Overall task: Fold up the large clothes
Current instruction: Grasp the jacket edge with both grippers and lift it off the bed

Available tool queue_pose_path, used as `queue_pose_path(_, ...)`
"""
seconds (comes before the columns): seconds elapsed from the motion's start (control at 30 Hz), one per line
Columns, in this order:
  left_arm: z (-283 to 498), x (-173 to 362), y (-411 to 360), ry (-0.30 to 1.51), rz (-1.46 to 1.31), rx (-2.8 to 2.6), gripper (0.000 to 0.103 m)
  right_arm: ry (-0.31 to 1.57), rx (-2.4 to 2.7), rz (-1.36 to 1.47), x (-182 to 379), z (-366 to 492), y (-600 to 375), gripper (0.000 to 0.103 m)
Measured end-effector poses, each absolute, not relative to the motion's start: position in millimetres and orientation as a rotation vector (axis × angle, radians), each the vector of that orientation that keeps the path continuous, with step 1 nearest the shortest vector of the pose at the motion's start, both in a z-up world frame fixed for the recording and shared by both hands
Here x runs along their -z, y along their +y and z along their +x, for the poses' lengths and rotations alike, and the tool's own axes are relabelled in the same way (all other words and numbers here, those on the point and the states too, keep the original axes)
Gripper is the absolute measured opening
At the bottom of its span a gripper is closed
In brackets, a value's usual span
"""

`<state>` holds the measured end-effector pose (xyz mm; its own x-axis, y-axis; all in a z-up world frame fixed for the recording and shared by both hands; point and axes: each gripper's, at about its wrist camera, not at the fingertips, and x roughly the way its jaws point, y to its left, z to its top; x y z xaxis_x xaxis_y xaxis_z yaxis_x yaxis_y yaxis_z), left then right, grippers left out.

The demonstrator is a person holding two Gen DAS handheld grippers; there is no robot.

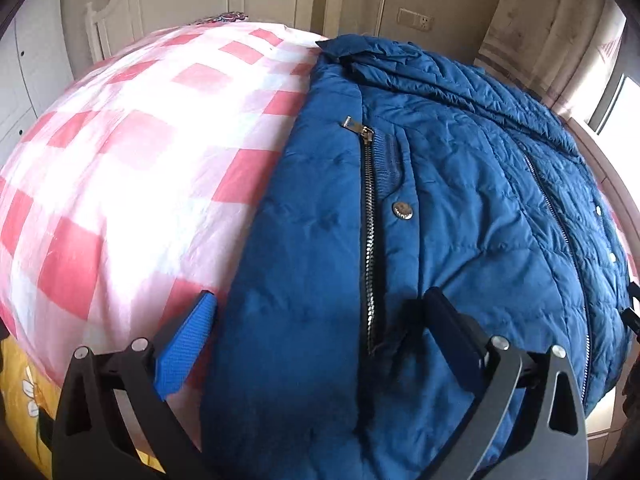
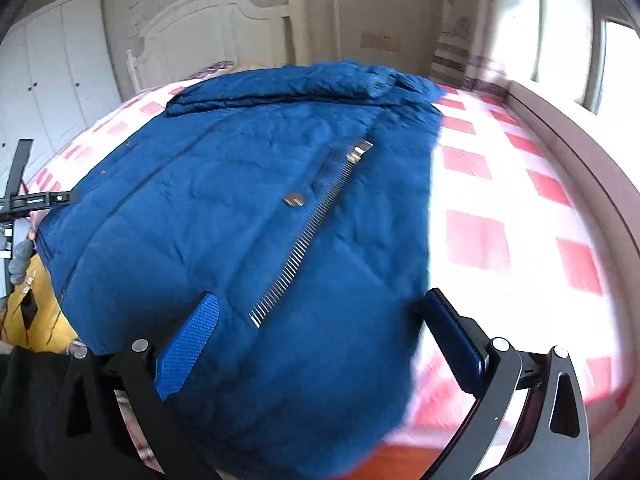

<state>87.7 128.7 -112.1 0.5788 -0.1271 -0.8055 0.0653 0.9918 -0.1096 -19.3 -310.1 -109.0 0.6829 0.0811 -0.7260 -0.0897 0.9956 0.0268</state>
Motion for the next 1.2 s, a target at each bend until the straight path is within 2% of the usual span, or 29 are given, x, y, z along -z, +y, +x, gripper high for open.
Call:
queue_pose_path(0.23,61,113,153,0.931,-0.119,0.134,0.101,0.760,-0.171,0.130,114,-71,-330,0.095)
queue_pose_path(0.3,57,114,155,0.924,-0.119,0.152,0.101,0.781,-0.217,0.181,118,-76,-331,0.086)
queue_pose_path(0.47,46,112,145,0.918,-0.135,0.261,0.101,0.787,-0.283,0.311,138,-71,-340,0.080)
queue_pose_path(0.53,46,112,138,0.915,-0.119,0.259,0.101,0.808,-0.307,0.358,147,-64,-339,0.072)
queue_pose_path(0.6,47,114,134,0.904,-0.098,0.244,0.100,0.807,-0.318,0.338,148,-65,-332,0.059)
queue_pose_path(0.63,48,114,132,0.904,-0.096,0.240,0.100,0.789,-0.340,0.322,145,-68,-329,0.057)
queue_pose_path(0.7,47,112,128,0.904,-0.086,0.242,0.084,0.779,-0.360,0.296,140,-73,-327,0.052)
queue_pose_path(0.77,42,106,128,0.885,-0.049,0.233,0.050,0.720,-0.399,0.280,129,-83,-325,0.049)
queue_pose_path(0.8,40,103,131,0.879,-0.051,0.236,0.042,0.685,-0.422,0.287,123,-87,-325,0.049)
queue_pose_path(0.83,38,99,136,0.869,-0.062,0.234,0.029,0.650,-0.452,0.299,115,-92,-326,0.049)
queue_pose_path(0.87,37,96,140,0.861,-0.072,0.235,0.027,0.640,-0.463,0.297,111,-94,-325,0.049)
queue_pose_path(1.03,34,91,145,0.852,-0.080,0.245,0.026,0.679,-0.413,0.282,111,-82,-324,0.051)
queue_pose_path(1.1,37,95,144,0.871,-0.082,0.246,0.034,0.716,-0.378,0.320,120,-73,-326,0.058)
queue_pose_path(1.13,38,97,144,0.877,-0.086,0.245,0.048,0.685,-0.381,0.339,120,-74,-329,0.059)
queue_pose_path(1.17,40,100,143,0.882,-0.097,0.246,0.063,0.677,-0.399,0.365,121,-72,-330,0.066)
queue_pose_path(1.2,42,103,142,0.884,-0.106,0.254,0.067,0.673,-0.402,0.367,120,-72,-328,0.069)
